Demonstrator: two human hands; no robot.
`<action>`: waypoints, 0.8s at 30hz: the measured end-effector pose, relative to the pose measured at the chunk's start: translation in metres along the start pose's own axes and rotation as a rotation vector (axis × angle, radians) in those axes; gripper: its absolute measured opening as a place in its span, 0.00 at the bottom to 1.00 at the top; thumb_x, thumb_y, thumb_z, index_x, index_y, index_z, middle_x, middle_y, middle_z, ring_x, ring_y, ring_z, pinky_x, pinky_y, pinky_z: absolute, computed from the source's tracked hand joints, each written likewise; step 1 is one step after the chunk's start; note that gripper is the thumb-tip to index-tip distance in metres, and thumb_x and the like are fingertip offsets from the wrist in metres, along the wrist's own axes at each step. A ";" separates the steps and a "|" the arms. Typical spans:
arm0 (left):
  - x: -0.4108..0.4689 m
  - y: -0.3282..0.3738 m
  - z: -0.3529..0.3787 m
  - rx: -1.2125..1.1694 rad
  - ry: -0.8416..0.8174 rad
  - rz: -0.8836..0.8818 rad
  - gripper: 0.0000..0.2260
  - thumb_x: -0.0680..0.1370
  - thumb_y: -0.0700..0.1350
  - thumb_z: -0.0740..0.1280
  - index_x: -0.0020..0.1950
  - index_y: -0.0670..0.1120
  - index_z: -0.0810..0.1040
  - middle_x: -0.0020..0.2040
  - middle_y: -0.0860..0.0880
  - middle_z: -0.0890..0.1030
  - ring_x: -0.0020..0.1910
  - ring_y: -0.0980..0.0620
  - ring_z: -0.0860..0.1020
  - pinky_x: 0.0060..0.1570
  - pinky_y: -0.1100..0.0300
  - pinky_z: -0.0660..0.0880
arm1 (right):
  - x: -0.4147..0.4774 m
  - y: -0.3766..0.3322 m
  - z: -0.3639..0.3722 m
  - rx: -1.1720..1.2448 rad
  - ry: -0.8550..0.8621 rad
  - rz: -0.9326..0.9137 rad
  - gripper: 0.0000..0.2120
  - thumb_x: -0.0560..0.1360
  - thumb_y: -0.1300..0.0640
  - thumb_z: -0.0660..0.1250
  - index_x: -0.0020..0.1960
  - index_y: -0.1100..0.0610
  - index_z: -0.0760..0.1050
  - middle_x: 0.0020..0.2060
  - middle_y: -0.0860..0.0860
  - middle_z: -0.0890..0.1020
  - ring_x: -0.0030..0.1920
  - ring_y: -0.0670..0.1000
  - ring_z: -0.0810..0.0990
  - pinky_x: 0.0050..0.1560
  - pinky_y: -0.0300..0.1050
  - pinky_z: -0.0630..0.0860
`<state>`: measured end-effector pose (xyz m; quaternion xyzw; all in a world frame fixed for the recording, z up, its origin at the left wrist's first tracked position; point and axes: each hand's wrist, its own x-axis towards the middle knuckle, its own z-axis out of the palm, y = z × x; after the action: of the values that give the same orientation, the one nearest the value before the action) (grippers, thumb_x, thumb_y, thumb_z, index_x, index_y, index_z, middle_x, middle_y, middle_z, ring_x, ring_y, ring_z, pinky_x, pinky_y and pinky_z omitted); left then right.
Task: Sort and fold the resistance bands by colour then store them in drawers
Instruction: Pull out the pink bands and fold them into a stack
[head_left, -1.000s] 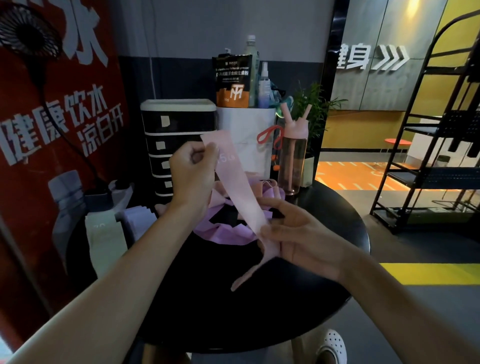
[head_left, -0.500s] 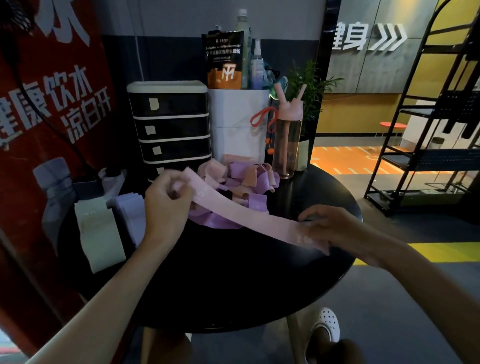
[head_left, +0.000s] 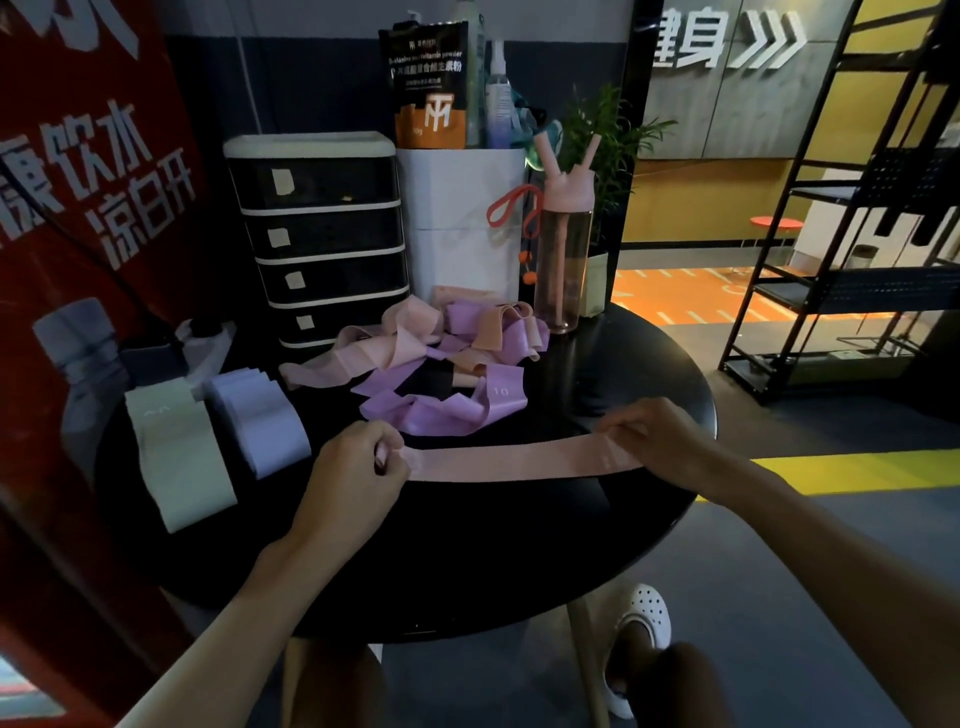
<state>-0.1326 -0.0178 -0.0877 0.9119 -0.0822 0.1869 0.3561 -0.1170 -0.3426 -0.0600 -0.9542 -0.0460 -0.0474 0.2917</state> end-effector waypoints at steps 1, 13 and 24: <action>0.000 -0.003 0.002 0.044 -0.017 0.026 0.05 0.75 0.36 0.68 0.43 0.45 0.79 0.42 0.51 0.76 0.42 0.54 0.76 0.39 0.66 0.69 | 0.001 0.003 0.004 -0.042 0.010 0.002 0.11 0.80 0.61 0.63 0.58 0.56 0.82 0.53 0.46 0.82 0.57 0.46 0.79 0.55 0.39 0.71; -0.002 0.001 0.010 0.199 -0.189 0.414 0.07 0.78 0.45 0.68 0.54 0.51 0.84 0.54 0.57 0.77 0.55 0.58 0.74 0.55 0.57 0.71 | -0.013 -0.001 0.028 -0.288 0.157 -0.190 0.09 0.79 0.50 0.64 0.56 0.44 0.80 0.52 0.41 0.72 0.59 0.50 0.69 0.53 0.44 0.56; 0.015 0.002 0.006 0.176 -0.159 0.439 0.06 0.76 0.43 0.69 0.49 0.50 0.84 0.48 0.58 0.80 0.50 0.55 0.76 0.52 0.53 0.74 | -0.003 -0.010 0.031 -0.195 0.187 -0.197 0.06 0.79 0.54 0.64 0.51 0.48 0.80 0.48 0.43 0.74 0.53 0.49 0.73 0.52 0.48 0.68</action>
<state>-0.1181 -0.0234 -0.0846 0.9115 -0.2894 0.1938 0.2188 -0.1191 -0.3172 -0.0806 -0.9603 -0.1073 -0.1686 0.1948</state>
